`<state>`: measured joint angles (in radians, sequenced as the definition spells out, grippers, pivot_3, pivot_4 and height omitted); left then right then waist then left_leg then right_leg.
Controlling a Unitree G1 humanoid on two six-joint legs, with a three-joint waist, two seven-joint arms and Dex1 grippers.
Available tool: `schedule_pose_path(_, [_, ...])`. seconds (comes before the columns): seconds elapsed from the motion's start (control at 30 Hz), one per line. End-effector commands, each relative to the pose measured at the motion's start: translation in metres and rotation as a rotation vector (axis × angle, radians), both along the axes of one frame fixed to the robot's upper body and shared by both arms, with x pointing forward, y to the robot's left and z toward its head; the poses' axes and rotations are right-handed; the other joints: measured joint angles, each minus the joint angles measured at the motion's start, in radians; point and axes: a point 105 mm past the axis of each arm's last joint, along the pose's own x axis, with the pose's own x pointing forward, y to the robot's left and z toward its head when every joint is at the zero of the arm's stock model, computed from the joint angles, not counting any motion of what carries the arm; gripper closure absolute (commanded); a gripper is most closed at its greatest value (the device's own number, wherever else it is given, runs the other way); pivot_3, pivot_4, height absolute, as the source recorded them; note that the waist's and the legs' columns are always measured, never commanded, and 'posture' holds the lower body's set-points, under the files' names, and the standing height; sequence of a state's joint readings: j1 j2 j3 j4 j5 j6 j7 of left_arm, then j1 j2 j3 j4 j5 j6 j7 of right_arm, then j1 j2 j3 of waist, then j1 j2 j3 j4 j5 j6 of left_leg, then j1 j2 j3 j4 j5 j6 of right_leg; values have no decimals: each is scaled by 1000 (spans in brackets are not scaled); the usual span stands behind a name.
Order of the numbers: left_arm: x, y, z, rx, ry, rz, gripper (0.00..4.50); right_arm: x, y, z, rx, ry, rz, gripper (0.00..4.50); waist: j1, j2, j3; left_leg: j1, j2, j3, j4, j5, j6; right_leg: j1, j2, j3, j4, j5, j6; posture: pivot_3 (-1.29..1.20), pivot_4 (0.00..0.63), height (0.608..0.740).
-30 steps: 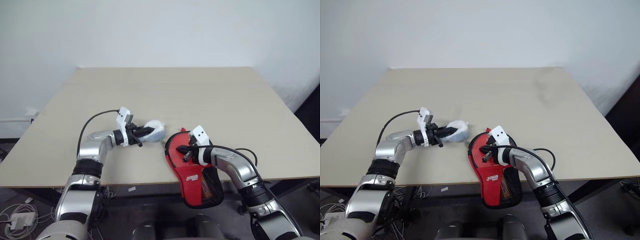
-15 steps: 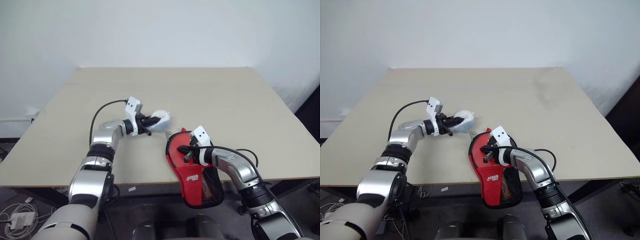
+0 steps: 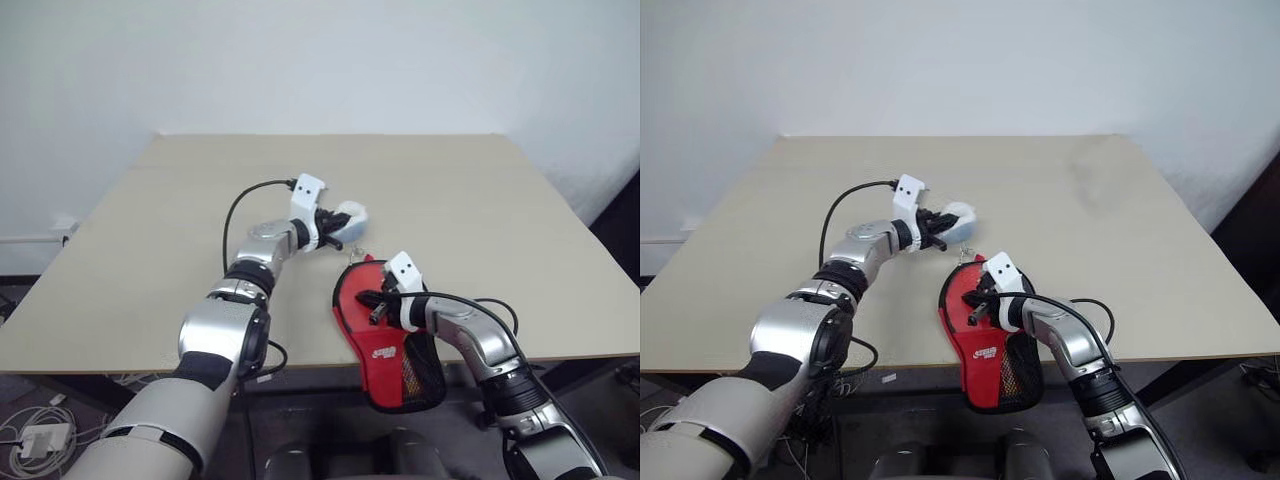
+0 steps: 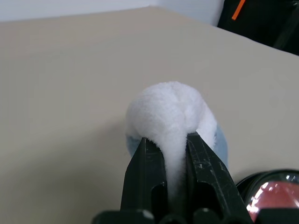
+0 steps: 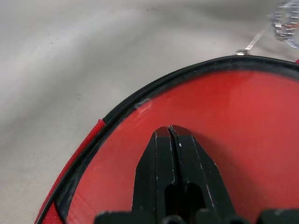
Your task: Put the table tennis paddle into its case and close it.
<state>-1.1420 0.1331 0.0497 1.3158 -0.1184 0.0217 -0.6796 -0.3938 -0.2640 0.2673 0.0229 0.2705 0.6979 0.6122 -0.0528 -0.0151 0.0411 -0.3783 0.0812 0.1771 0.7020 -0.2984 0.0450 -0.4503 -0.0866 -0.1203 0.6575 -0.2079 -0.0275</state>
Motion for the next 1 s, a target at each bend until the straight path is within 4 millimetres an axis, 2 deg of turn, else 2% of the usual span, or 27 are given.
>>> schedule_pose_path(0.03, [6, -24, 43, -10, -158, -33, 4484, -2, -2, -1, -16, -1, -4, 4500, 1, 0, 0, 0, 0, 0, 0, 0, 0, 0, 0, 0, 0, 0, 0, 0, 0, 740])
schedule_pose_path(0.17, [-5, -49, 37, -11, -155, -137, 4484, -3, -2, -1, -16, 1, -3, 4500, 0, 0, 0, 0, 0, -1, 0, 0, 0, 1, 0, -1, 0, 0, 0, 0, 0, 740])
schedule_pose_path(0.3, [-30, -68, 22, 12, -133, -360, 4484, -4, -2, -1, -17, 3, -3, 4500, 0, 0, 0, 0, 0, -1, 0, 0, 0, 1, 0, -1, 0, 0, 0, 0, 0, 740])
schedule_pose_path(0.47, [-55, -69, 3, 71, -120, -582, 4484, -5, -3, -2, -20, 6, -1, 4500, 0, 0, 0, 0, 0, -1, 0, 0, 0, 1, 0, -1, 0, 0, 0, 0, 0, 740])
schedule_pose_path(0.67, [-69, -60, -15, 143, -96, -687, 4484, -4, 0, -1, -21, 4, 12, 4500, 1, 0, 0, 0, 0, -3, 0, 0, 0, 1, 0, -1, 0, 0, 0, 0, 0, 740])
schedule_pose_path(0.83, [-70, -57, -14, 131, -78, -695, 2785, -5, 1, -1, -23, 4, 21, 4500, 1, 0, 0, 0, 0, -8, 1, 0, 1, 2, 0, -2, -1, 0, 0, 0, 0, 740])
schedule_pose_path(1.0, [-64, -48, 4, 103, -87, -681, 1073, -6, 1, -2, -28, 7, 29, 4500, 0, 0, 0, 0, 0, -10, 1, 0, 1, 3, 0, -3, -1, 0, 0, 0, 0, 740])
